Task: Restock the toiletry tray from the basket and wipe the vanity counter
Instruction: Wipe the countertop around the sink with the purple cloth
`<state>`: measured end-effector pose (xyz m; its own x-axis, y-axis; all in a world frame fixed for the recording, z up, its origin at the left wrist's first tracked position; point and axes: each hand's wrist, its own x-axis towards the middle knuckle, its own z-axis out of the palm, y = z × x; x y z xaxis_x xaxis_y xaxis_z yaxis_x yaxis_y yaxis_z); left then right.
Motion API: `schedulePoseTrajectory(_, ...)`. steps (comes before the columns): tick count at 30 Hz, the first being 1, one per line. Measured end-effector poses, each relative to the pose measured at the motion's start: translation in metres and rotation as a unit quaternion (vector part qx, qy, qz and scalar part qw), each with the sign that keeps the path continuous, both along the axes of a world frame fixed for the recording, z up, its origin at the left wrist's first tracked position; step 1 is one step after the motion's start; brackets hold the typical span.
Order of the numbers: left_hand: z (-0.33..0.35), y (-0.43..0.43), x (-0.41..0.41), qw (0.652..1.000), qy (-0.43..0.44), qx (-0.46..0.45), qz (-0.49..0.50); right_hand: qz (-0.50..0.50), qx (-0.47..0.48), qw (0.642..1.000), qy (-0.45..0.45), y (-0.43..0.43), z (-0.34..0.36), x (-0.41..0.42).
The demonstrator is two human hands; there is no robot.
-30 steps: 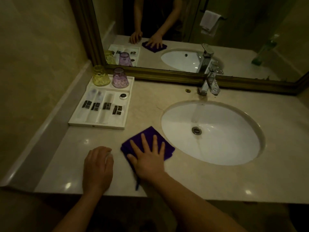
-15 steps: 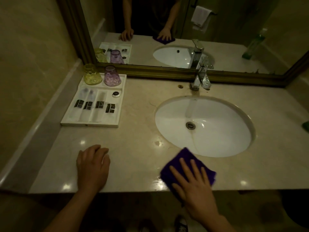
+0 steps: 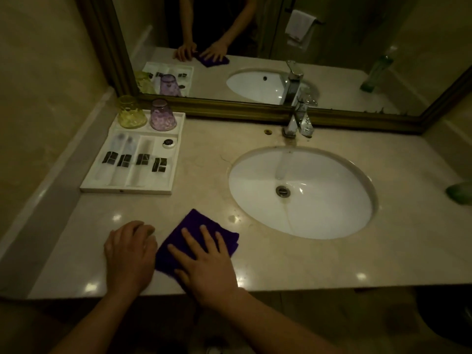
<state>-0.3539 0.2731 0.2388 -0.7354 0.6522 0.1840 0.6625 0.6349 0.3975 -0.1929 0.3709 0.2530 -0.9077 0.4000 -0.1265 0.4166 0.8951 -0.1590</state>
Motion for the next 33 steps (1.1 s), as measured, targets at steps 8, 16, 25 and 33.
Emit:
schedulePoseTrajectory(8,0.003,0.004,0.005,1.000,0.020,0.002,0.015,-0.308,-0.485,0.753,0.322,0.066,0.077,0.062)
schedulePoseTrajectory(16,0.001,0.005,0.006,1.000,0.020,0.005,0.017,-0.311,-0.063,0.939,0.131,0.117,0.044,0.131)
schedulePoseTrajectory(25,-0.001,0.007,0.003,1.000,0.009,-0.009,0.017,-0.096,0.039,0.994,-0.032,0.067,-0.007,0.095)
schedulePoseTrajectory(33,-0.001,0.001,-0.006,0.993,-0.060,0.100,0.025,0.037,0.002,0.999,0.015,-0.018,-0.006,-0.033)
